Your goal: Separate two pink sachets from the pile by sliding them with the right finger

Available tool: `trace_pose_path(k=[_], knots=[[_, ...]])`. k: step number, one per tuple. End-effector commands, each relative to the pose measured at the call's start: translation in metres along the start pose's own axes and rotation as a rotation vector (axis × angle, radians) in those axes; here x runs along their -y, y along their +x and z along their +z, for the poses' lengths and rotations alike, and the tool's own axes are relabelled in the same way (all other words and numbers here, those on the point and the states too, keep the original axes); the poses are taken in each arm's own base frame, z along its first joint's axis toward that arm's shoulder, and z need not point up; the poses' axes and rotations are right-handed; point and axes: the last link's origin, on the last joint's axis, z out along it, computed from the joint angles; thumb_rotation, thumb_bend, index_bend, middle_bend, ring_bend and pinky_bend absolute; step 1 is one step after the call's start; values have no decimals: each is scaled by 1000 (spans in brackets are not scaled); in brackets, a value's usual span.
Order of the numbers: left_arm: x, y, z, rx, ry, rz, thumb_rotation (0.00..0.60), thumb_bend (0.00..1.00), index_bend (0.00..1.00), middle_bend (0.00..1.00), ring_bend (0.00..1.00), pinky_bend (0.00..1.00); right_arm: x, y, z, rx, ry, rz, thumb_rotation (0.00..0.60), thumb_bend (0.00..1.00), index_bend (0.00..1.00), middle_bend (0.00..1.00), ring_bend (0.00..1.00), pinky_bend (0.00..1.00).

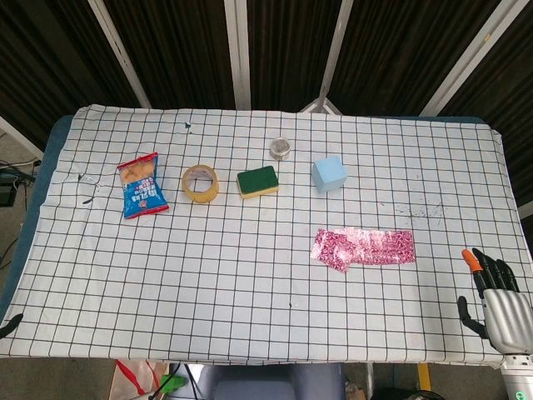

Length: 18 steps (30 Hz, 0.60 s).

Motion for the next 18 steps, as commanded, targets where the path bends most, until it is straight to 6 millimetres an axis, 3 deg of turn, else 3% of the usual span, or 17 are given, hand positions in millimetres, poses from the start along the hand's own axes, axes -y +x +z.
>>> trace_pose_path(k=[1,10,15,18], knots=[[0,0,0,-1,-2,2,600,258,163,21,0,63,0,0,0,-1,0,0,600,559,0,3,49,21],[-1,1,-3,-7,-8,-3,600,258,163,22,0,63,-1,1,-2,-2,0,5,600,560,0,11,86,21],[0,0,-1,3,-5,2,600,258,163,21,0,63,1,1,0,-13,2,6,600,560,0,161,197,40],[0,-1,0,5,-2,5,600,258,163,22,0,63,3,0,1,-19,9,2,600,559,0,277,308,162]])
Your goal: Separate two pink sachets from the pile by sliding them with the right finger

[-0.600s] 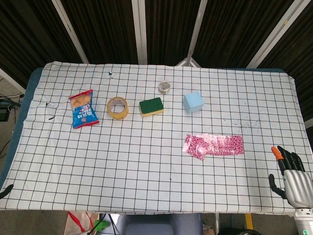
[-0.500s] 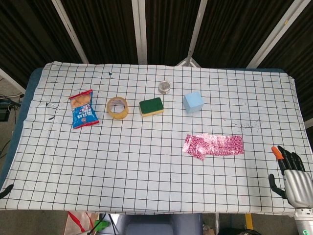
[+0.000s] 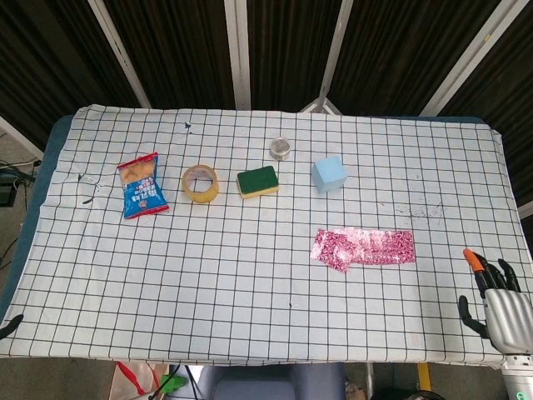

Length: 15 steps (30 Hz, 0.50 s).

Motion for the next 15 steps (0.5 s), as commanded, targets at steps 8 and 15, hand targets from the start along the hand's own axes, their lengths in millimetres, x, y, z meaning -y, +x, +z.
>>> trace_pose_path(k=[8,15], knots=[[-3,1,-5,-7,-5,-1,600,258,163,22,0,63,5,-6,3,-28,11,-5,600,560,37,663,667,536],[-4,-1,-4,-3,-7,1,600,258,163,22,0,63,18,-13,7,-35,45,-36,600,673,78,835,808,642]])
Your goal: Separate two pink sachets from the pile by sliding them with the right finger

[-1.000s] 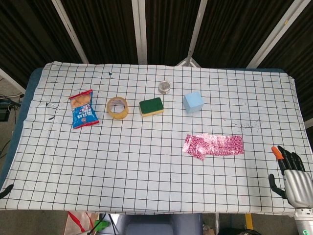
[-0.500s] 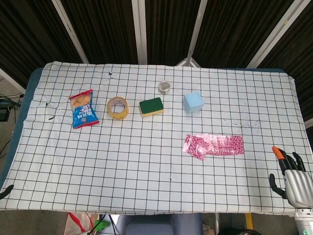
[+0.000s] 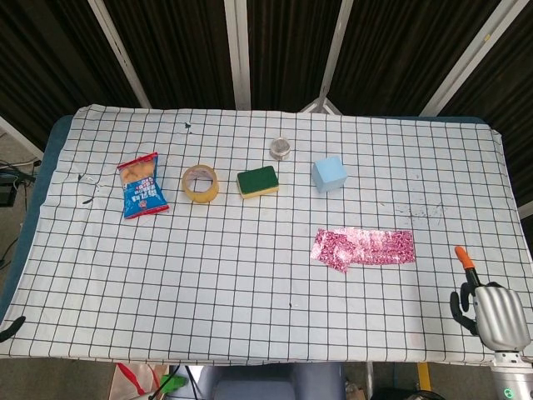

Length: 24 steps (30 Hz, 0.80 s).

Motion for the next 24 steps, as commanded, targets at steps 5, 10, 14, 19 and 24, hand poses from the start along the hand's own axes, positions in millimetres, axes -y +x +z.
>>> trace_pose_path(k=[5,10,14,19,24], knots=[[1,0,2,4,8,2,600,258,163,22,0,64,15,-9,10,33,42,-23,600,713,79,842,813,643],[0,-1,4,1,7,6,600,258,163,22,0,63,23,-13,19,55,64,-46,600,726,79,843,813,643],[-1,-1,5,-10,-4,10,600,258,163,22,0,63,29,-16,28,81,83,-72,600,732,79,843,813,643],[-1,-2,6,-6,-3,12,600,258,163,22,0,63,43,-22,46,134,114,-113,600,736,79,843,813,643],[-1,-3,8,-8,-6,13,600,258,164,21,0,63,59,-32,65,204,156,-159,600,736,79,843,813,643]])
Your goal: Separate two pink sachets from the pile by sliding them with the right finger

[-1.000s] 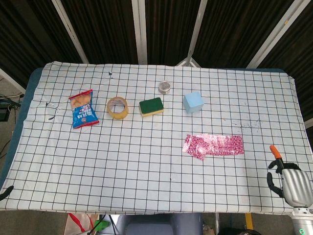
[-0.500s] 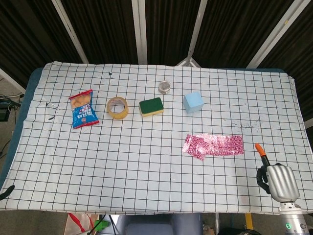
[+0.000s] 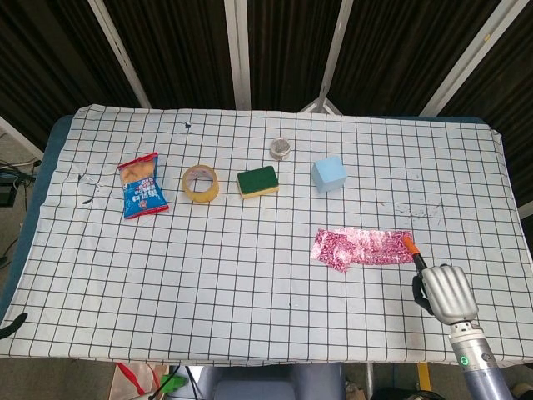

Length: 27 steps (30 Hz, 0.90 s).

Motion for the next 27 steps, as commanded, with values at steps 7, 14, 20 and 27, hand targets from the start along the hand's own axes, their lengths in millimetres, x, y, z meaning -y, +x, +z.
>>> trace_pose_path(k=[7,14,20,27], knots=[[0,0,5,-19,-21,5,600,258,164,21,0,63,40,-10,51,131,83,-84,600,737,78,843,813,643],[1,-2,8,-14,-11,10,600,258,164,21,0,63,69,-16,70,190,115,-107,600,738,79,843,813,643],[1,-2,9,-11,-5,13,600,258,164,21,0,63,86,-23,78,221,125,-120,600,739,79,843,813,643],[1,-3,9,-7,-2,15,600,258,164,21,0,63,97,-36,82,268,130,-155,600,750,79,843,813,643]])
